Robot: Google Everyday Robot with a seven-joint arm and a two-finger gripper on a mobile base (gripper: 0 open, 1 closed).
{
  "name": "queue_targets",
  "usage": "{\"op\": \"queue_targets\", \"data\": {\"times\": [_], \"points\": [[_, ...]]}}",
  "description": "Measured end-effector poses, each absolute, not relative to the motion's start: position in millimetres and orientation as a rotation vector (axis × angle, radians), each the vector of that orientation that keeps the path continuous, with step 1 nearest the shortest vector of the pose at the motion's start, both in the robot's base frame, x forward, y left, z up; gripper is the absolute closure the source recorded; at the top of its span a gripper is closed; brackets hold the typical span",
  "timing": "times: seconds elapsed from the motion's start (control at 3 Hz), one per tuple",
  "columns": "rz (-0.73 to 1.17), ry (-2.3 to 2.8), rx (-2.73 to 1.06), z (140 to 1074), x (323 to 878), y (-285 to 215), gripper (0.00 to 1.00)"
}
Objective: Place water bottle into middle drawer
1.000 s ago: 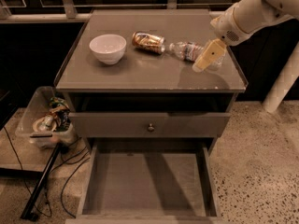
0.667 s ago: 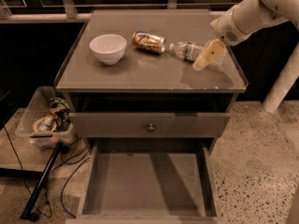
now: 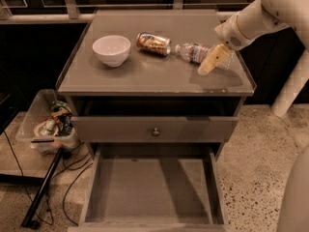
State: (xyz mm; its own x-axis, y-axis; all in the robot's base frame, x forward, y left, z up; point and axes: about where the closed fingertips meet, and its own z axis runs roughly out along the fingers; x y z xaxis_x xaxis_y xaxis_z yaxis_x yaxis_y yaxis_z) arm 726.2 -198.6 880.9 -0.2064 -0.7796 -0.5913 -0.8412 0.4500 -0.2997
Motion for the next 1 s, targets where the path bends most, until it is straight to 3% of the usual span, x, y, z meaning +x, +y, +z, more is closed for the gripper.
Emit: {"op": "queue_targets", "data": {"times": [0.67, 1.0], "points": [[0.130, 2.043, -1.359, 853.7, 737.6, -204.0, 0.00], [0.130, 2.044, -1.359, 853.3, 737.9, -204.1, 0.18]]}}
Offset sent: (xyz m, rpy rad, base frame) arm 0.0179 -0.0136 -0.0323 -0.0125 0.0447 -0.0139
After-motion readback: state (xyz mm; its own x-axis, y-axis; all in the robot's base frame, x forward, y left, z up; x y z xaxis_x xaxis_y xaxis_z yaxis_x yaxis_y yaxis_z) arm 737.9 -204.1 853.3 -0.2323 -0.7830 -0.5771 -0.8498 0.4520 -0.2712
